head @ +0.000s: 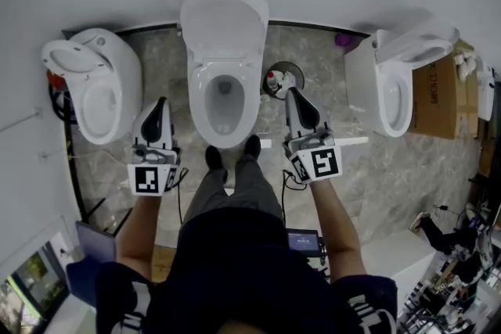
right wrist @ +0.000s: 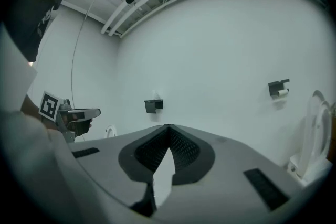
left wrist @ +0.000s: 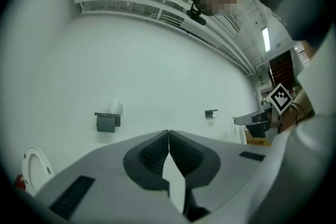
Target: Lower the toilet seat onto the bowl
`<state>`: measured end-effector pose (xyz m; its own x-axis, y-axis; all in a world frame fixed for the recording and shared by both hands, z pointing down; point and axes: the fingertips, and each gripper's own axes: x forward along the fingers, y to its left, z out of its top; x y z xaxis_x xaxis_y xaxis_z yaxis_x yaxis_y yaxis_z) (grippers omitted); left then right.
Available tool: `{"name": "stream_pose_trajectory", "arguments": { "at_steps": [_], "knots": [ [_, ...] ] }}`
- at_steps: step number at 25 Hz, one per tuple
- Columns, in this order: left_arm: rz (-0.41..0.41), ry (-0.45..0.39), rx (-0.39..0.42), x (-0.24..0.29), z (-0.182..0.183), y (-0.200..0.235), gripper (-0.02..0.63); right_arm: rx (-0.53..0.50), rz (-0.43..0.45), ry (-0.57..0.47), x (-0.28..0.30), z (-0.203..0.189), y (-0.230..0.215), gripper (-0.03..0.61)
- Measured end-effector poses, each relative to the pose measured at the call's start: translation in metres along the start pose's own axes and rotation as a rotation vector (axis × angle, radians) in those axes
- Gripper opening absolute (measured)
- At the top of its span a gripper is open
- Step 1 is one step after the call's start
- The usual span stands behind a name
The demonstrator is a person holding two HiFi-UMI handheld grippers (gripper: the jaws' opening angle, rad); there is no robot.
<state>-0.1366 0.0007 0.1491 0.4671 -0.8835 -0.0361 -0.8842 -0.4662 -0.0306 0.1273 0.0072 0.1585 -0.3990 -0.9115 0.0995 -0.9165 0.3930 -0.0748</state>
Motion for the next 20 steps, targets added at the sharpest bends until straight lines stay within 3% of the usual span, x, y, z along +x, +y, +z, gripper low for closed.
{"name": "stream_pose_trajectory", "arguments": {
  "at_steps": [12, 20],
  "knots": [
    [0.017, -0.071, -0.008, -0.025, 0.059, -0.006, 0.026, -0.021, -0.008, -0.070, -0.035, 0.052, 0.021, 0.020],
    [0.024, -0.071, -0.034, -0.029, 0.067, -0.008, 0.026, -0.038, -0.037, -0.049, -0.038, 0.054, 0.016, 0.018]
  ]
}}
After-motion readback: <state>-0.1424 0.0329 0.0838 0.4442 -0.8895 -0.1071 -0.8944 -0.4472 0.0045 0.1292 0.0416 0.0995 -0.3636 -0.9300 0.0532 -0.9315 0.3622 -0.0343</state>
